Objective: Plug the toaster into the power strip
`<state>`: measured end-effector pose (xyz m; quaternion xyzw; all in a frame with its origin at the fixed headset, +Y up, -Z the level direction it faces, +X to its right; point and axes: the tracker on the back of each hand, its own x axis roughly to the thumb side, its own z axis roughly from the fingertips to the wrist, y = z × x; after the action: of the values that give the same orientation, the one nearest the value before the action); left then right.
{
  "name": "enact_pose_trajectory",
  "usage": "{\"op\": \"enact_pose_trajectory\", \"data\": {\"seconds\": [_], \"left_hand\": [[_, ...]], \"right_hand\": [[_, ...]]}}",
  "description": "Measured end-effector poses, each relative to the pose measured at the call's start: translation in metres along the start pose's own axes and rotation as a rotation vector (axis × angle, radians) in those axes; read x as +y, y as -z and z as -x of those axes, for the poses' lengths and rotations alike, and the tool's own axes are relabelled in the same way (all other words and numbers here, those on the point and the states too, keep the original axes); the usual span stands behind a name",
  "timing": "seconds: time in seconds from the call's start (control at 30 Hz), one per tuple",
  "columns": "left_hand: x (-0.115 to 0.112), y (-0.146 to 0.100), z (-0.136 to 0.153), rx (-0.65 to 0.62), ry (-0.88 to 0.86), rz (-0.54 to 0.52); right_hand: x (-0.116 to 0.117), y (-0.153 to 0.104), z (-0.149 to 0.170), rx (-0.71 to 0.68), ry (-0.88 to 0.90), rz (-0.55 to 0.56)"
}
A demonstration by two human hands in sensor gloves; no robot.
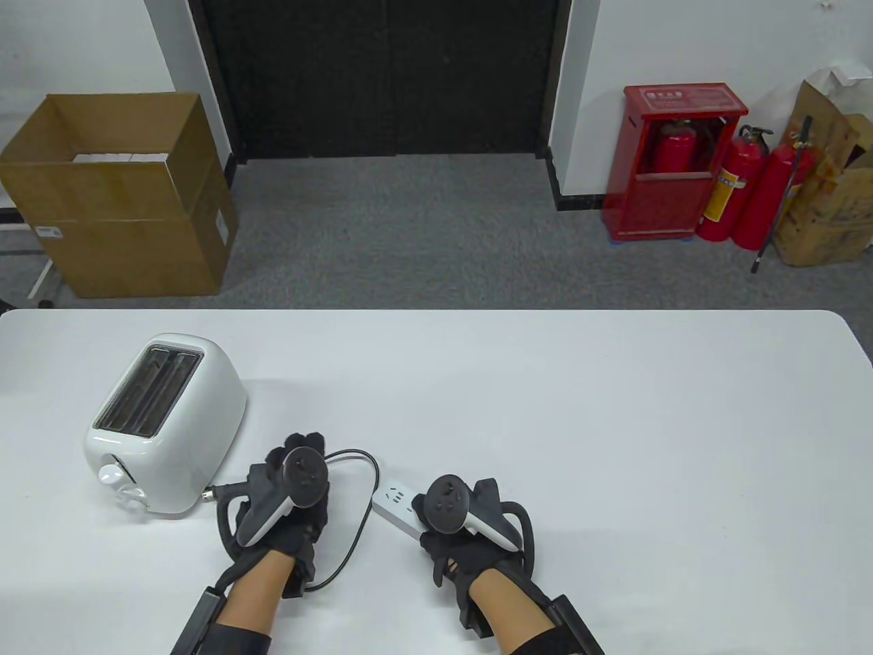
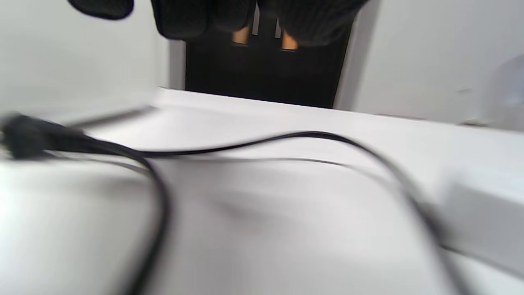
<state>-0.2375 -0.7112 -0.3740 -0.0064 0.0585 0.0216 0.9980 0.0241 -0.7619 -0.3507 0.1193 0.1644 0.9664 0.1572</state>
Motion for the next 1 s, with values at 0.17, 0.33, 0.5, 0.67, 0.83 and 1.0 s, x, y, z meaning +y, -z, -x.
{"op": "enact_pose_trajectory", "data": {"seconds": [0.17, 0.33, 0.5, 0.67, 0.83, 1.0], "left_hand": [[-0.016, 0.022, 0.025, 0.126, 0.360, 0.086], [-0.040, 0.032, 0.037, 0.170, 0.399, 0.177], [-0.054, 0.035, 0.036, 0.170, 0.445, 0.176], [-0.056, 0.034, 0.038, 0.173, 0.465, 0.142], [-0.052, 0.030, 0.041, 0.159, 0.467, 0.108], [-0.042, 0.027, 0.035, 0.138, 0.373, 0.053]], "right_hand": [[-0.002, 0.000, 0.003, 0.009, 0.024, -0.009], [-0.002, 0.000, 0.004, 0.005, 0.025, -0.011], [-0.002, -0.001, 0.003, 0.004, 0.025, -0.012], [-0.002, 0.000, 0.003, 0.003, 0.031, -0.015], [-0.003, 0.000, 0.003, 0.003, 0.030, -0.016], [-0.003, 0.000, 0.002, 0.003, 0.030, -0.010]]}}
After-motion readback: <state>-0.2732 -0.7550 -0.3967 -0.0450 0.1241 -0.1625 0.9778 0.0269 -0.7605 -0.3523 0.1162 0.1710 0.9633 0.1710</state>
